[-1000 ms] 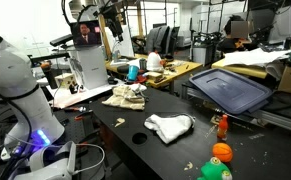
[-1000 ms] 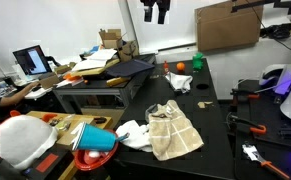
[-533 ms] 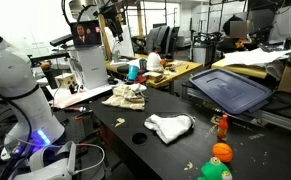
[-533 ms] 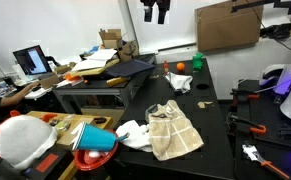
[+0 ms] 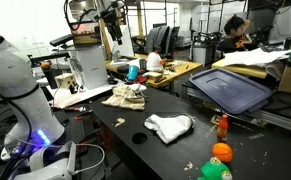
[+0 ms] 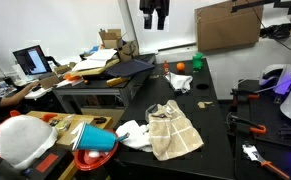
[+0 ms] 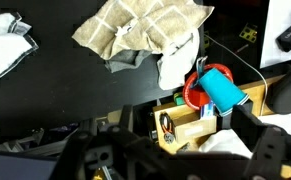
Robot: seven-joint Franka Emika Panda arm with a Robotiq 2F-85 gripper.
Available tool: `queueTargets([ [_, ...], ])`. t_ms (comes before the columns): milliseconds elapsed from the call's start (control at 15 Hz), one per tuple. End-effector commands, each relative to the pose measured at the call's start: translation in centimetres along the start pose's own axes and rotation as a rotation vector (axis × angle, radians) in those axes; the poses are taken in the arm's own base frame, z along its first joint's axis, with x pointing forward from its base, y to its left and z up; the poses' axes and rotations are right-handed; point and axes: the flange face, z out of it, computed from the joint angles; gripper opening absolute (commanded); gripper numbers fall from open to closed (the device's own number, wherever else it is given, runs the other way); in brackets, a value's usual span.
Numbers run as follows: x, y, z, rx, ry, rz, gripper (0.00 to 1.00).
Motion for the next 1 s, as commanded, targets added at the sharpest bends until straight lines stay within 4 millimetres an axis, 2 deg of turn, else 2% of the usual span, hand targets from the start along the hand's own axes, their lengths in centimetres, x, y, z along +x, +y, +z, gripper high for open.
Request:
queueTargets([
  [0,0.8,-2.1,2.8,-0.014,-0.035,0.016,1.00],
  [333,1.8,-3.5,8.4,-0.056,-0.099,0.028,1.00],
  [733,2.5,-3.4,16.1,-0.104,-0.230,0.081,1.00],
  [933,2.3,-3.2,19.3,-0.120,-0.297,0.121,1.00],
])
